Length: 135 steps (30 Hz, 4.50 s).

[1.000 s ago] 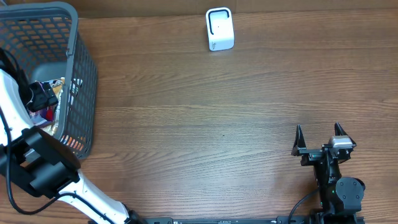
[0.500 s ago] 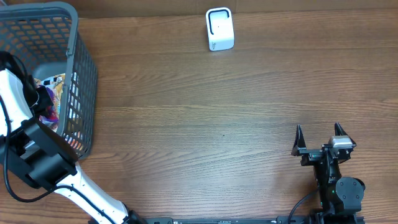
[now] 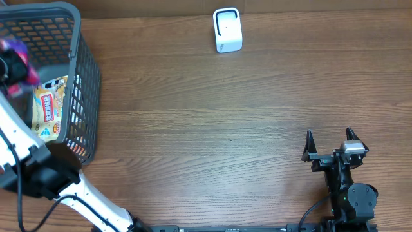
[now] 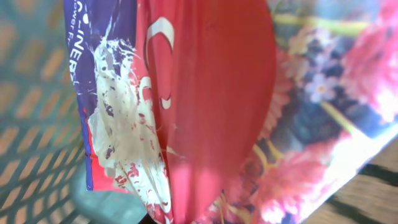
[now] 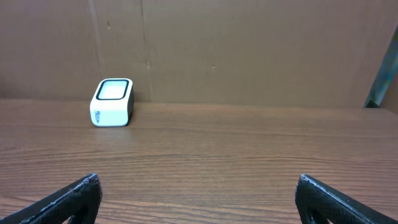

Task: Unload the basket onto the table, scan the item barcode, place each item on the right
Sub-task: 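Carry the red pack past the scanner and set it on the table, then return the left gripper to the basket, then grasp the yellow wet-wipe pack in the basket with the left gripper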

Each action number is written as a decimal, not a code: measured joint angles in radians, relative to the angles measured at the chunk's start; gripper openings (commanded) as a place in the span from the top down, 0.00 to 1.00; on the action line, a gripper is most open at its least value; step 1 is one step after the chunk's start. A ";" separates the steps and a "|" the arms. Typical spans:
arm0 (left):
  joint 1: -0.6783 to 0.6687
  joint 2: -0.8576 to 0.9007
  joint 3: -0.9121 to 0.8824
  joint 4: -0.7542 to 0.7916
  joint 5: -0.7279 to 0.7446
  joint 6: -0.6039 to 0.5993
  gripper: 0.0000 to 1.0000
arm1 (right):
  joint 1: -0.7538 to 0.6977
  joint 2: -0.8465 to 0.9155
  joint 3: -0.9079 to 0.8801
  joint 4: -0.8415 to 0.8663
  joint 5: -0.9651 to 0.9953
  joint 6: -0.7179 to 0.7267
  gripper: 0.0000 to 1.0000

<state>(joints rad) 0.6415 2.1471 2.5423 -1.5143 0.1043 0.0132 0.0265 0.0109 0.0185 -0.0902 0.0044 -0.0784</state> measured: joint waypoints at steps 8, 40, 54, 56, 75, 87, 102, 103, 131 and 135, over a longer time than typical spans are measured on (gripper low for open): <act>-0.043 -0.220 0.126 0.042 0.324 -0.014 0.96 | 0.000 0.000 0.000 0.000 0.000 0.000 0.00; -1.145 0.245 -0.221 -0.098 0.134 -0.262 0.00 | 0.000 0.000 0.000 0.000 0.000 0.000 0.00; -0.951 0.187 0.079 -0.172 0.413 -0.216 0.00 | 0.000 0.000 0.000 0.000 0.000 0.000 0.00; -0.900 0.132 0.113 -0.171 0.448 -0.200 0.00 | 0.000 0.000 0.000 0.000 0.000 0.000 0.00; -0.629 -0.442 0.157 -0.174 0.203 -0.175 0.00 | 0.000 0.000 0.000 0.000 0.000 0.000 0.00; -0.194 -0.421 0.157 -0.159 -0.282 -0.352 0.00 | 0.000 0.000 0.000 0.000 0.000 0.000 0.00; 0.016 -0.198 0.060 -0.173 -0.291 -0.355 0.13 | 0.000 0.000 0.000 0.000 0.000 0.000 0.00; 0.016 -0.179 0.056 -0.172 -0.288 -0.350 0.13 | 0.000 0.000 0.000 0.000 0.000 -0.001 0.00; -0.043 0.167 -0.059 -0.151 -0.232 -0.163 0.15 | 0.000 0.000 0.000 0.000 0.000 0.000 0.00; -0.042 0.169 -0.151 -0.113 -0.263 -0.163 0.14 | 0.000 0.000 0.000 0.000 0.000 0.000 0.00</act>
<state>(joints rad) 0.5991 2.3157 2.3913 -1.6268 -0.1585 -0.1493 0.0269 0.0109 0.0185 -0.0898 0.0044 -0.0788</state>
